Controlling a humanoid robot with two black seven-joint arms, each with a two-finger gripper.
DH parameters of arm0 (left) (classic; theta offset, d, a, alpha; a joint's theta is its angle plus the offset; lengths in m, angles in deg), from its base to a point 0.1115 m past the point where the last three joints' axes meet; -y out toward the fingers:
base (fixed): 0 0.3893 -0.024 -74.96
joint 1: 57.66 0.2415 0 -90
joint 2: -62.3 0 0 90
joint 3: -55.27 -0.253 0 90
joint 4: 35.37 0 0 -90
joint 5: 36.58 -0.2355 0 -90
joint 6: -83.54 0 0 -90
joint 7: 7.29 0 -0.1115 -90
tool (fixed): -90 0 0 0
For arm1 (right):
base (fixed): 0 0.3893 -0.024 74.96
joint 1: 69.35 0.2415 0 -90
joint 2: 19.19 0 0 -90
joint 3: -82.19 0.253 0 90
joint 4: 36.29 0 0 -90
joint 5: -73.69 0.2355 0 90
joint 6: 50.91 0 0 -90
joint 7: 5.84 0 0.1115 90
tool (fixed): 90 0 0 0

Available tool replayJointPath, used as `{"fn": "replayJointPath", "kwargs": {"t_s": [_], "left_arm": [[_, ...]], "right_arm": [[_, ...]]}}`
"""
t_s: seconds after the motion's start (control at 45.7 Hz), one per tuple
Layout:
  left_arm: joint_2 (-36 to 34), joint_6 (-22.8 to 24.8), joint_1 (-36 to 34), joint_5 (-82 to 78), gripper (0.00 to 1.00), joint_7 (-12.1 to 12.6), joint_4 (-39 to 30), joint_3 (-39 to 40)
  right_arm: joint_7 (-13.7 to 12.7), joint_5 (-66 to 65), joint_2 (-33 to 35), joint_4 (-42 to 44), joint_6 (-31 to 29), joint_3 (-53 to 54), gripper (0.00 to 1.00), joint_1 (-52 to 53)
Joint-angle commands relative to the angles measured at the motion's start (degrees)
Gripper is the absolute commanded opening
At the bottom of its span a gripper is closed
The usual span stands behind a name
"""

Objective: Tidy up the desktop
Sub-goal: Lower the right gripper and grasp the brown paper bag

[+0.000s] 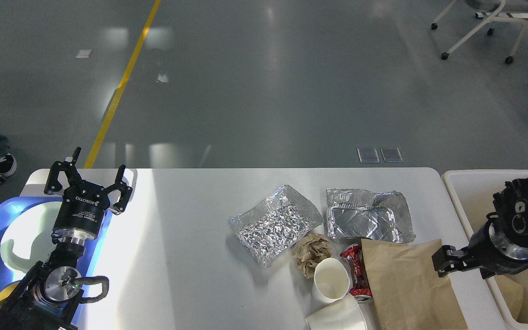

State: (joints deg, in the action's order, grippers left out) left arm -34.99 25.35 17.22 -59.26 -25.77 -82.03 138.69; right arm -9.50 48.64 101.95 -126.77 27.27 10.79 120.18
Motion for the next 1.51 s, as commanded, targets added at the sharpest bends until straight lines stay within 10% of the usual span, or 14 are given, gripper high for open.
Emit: {"fn": "replayJointPath", "kwargs": {"t_s": [0.0, 0.088, 0.591, 0.788, 0.963, 1.489], "left_arm": [[0.0, 0.0, 0.0, 0.0, 0.97, 0.0, 0.0, 0.0], [0.0, 0.0, 0.0, 0.0, 0.97, 0.0, 0.0, 0.0], [0.0, 0.0, 0.0, 0.0, 0.97, 0.0, 0.0, 0.0], [0.0, 0.0, 0.0, 0.0, 0.97, 0.0, 0.0, 0.0], [0.0, 0.0, 0.0, 0.0, 0.97, 0.0, 0.0, 0.0], [0.0, 0.0, 0.0, 0.0, 0.97, 0.0, 0.0, 0.0]], "right_arm": [[5.7, -3.0, -0.6, 3.3, 3.0, 0.3, 0.84, -5.4], [10.2, -3.0, -2.1, 6.2, 3.1, 0.3, 0.84, -7.8], [9.1, 3.1, -12.4, 20.7, 9.1, 1.0, 0.87, -22.6], [9.1, 3.2, -13.0, 20.6, 10.9, 1.0, 0.67, -23.5], [9.1, 3.1, -12.5, 20.6, 11.9, 0.9, 0.00, -24.8], [9.0, 3.1, -12.1, 20.5, 11.8, 0.8, 0.00, -25.4]]}}
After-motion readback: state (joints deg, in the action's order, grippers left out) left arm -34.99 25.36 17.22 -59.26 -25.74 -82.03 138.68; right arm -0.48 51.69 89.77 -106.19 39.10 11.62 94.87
